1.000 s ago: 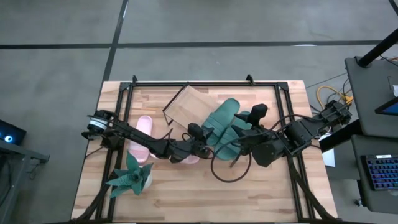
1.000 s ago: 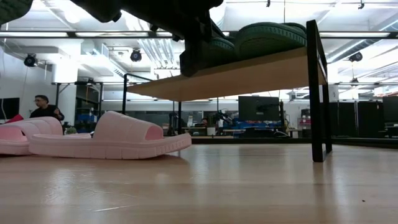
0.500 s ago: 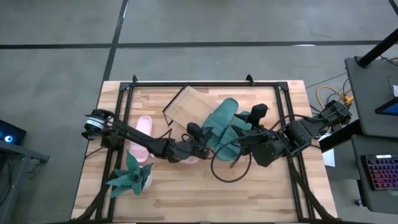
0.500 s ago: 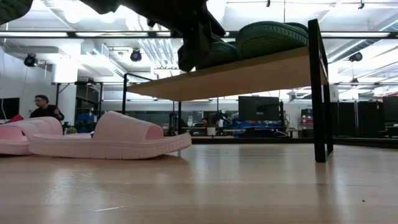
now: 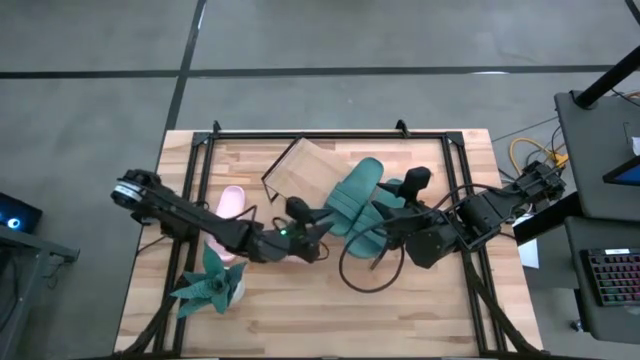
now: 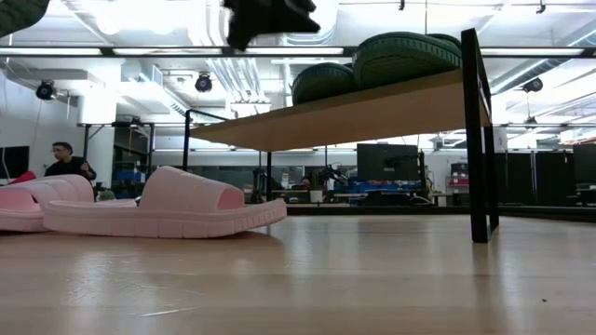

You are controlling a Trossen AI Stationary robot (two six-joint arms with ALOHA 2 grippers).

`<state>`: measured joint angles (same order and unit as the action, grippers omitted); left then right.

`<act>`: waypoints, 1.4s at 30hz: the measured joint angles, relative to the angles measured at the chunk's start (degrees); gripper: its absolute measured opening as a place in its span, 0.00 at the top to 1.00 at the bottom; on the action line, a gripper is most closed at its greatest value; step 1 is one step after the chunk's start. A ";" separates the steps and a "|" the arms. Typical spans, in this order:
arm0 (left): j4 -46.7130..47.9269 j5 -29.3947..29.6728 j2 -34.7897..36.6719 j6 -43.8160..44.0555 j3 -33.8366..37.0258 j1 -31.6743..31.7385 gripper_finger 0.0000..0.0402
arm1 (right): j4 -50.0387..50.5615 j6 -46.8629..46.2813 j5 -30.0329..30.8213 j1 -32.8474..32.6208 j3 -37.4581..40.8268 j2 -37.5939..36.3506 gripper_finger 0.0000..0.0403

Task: Pick and place slides into the shelf
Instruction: Put the right pink slide on the shelf

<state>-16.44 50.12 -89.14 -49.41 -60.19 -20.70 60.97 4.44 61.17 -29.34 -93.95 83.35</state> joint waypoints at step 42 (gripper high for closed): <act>60.87 -38.97 14.90 87.81 2.02 6.94 0.55 | 0.04 -14.55 -0.09 0.00 6.05 0.04 0.50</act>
<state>44.43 11.16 -74.24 38.40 -58.17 -13.76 61.01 -10.11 61.08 -29.34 -87.90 83.40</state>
